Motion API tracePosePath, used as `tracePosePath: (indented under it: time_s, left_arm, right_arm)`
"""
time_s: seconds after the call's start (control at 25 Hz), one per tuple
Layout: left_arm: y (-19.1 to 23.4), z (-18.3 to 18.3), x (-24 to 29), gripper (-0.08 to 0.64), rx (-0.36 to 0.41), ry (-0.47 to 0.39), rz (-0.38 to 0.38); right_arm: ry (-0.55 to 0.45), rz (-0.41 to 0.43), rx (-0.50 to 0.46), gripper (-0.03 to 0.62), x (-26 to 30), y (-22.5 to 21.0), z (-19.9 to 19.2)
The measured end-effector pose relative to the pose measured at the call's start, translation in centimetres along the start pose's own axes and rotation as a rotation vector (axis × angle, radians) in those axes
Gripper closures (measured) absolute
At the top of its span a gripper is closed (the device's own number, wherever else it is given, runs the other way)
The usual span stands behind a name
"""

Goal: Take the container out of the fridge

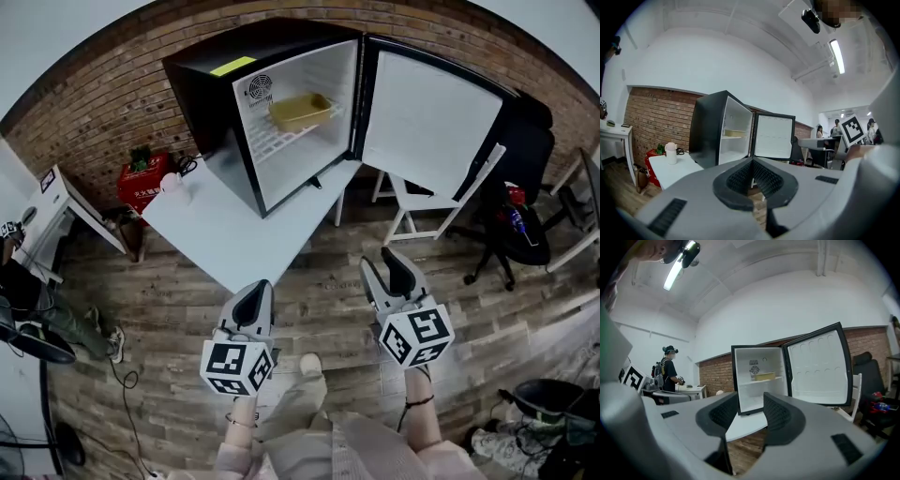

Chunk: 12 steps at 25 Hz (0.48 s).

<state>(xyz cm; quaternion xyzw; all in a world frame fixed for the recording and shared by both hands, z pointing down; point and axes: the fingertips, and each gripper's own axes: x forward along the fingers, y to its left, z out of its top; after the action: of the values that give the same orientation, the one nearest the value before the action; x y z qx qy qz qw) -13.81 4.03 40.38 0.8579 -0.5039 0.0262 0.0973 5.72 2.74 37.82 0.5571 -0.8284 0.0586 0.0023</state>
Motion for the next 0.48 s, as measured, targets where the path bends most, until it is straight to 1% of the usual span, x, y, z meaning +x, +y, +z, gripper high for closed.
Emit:
tracePosePath:
  time_s: [0.12,0.32,0.48]
  left_arm:
    - [1.3,0.5,2.5,0.566,-0.008,0.006,0.0]
    - [2.8,1.2,6.2,0.566,-0.014,0.01,-0.009]
    - [4.0,1.6,8.9,0.566,-0.021,0.012,-0.019]
  right_arm:
    - [0.021,0.007,-0.017,0.439,2.7,-0.8,0.1]
    - [0.025,0.013,-0.001,0.439,6.5,-2.3,0.6]
    - [0.036,0.016,-0.009,0.439,8.7,-3.1,0.7]
